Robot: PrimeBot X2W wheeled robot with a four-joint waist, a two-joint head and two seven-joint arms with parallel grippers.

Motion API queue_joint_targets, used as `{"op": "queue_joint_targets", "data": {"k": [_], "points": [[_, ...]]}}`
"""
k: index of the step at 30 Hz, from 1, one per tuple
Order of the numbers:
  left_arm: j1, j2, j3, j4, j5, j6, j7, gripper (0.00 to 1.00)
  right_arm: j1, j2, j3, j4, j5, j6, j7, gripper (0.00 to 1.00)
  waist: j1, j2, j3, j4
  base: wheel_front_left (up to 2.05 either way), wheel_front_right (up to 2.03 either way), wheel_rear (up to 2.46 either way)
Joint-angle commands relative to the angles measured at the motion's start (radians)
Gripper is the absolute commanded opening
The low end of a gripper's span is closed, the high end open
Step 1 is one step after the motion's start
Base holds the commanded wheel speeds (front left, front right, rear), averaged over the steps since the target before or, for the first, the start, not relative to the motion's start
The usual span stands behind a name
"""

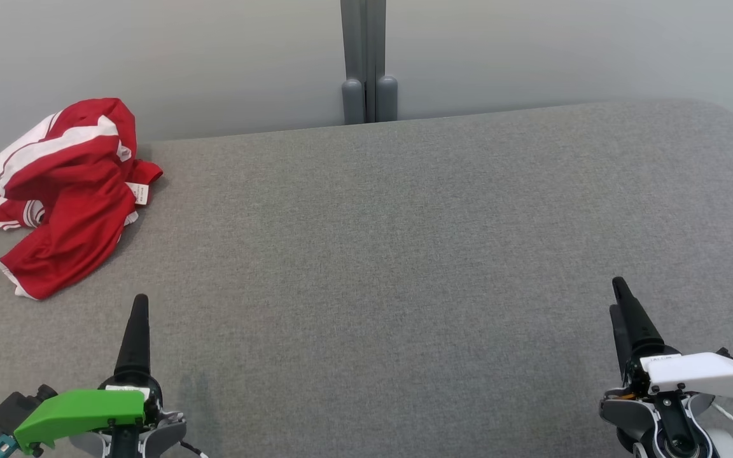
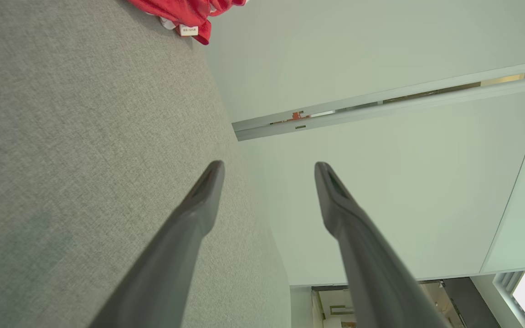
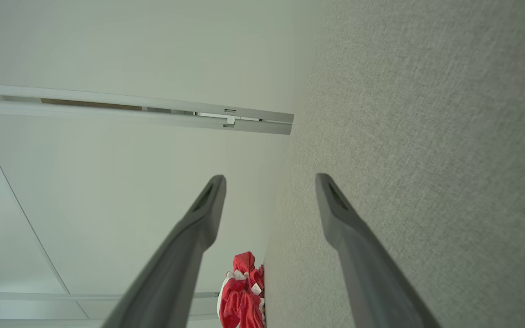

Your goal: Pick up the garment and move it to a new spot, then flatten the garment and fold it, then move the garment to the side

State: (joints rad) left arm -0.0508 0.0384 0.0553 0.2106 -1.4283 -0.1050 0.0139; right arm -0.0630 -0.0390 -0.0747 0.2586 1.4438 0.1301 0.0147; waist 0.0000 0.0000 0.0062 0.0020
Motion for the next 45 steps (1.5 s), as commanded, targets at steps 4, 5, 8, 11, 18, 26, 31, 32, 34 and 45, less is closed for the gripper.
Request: {"op": "queue_joint_targets", "data": {"k": [4,5,8,11,18,26,31,32,34,45], "points": [[-0.005,0.006,-0.02,-0.053,0.099,0.023,-0.025,1.0,-0.015,-0.006,0.007,-0.044,-0.111,0.0,-0.025,1.0,0.0,0.0,0.0,0.001,0.0,0.0,0.0],[-0.004,0.006,-0.024,-0.058,0.113,0.027,-0.028,1.0,-0.014,-0.006,0.008,-0.047,-0.133,0.0,-0.028,1.0,0.0,0.0,0.0,0.001,0.0,0.0,0.0],[-0.001,0.007,-0.037,-0.074,0.155,0.04,-0.039,1.0,-0.011,-0.006,0.013,-0.057,-0.205,0.0,-0.04,1.0,0.0,0.0,0.001,0.002,0.0,0.0,0.0],[0.001,0.007,-0.053,-0.09,0.205,0.052,-0.051,1.0,-0.007,-0.007,0.021,-0.072,-0.274,0.0,-0.051,1.0,0.0,0.0,0.001,0.003,0.0,0.0,0.0],[0.005,0.008,-0.085,-0.115,0.321,0.078,-0.076,1.0,0.001,-0.007,0.039,-0.101,-0.413,0.0,-0.077,1.0,0.0,0.0,0.002,0.003,0.0,0.0,0.0],[0.011,0.009,-0.117,-0.127,0.469,0.094,-0.102,1.0,0.006,-0.008,0.066,-0.119,-0.536,0.0,-0.103,1.0,0.0,0.0,0.002,0.004,0.0,0.0,0.0],[0.013,0.01,-0.136,-0.131,0.555,0.104,-0.118,1.0,0.006,-0.009,0.086,-0.131,-0.616,0.001,-0.119,1.0,0.0,0.0,0.003,0.004,0.0,0.0,0.0],[0.014,0.01,-0.138,-0.132,0.57,0.106,-0.121,1.0,0.005,-0.009,0.087,-0.133,-0.632,0.001,-0.121,1.0,0.0,0.0,0.003,0.004,0.0,0.0,0.0],[0.016,0.01,-0.14,-0.131,0.601,0.11,-0.127,1.0,0.003,-0.009,0.087,-0.135,-0.66,0.001,-0.127,1.0,0.0,0.0,0.004,0.004,0.0,0.0,0.0],[0.026,0.011,-0.166,-0.118,0.747,0.124,-0.158,1.0,0.003,-0.01,0.108,-0.109,-0.839,0.001,-0.159,1.0,0.0,0.0,0.003,0.005,0.0,0.0,0.0]]}}
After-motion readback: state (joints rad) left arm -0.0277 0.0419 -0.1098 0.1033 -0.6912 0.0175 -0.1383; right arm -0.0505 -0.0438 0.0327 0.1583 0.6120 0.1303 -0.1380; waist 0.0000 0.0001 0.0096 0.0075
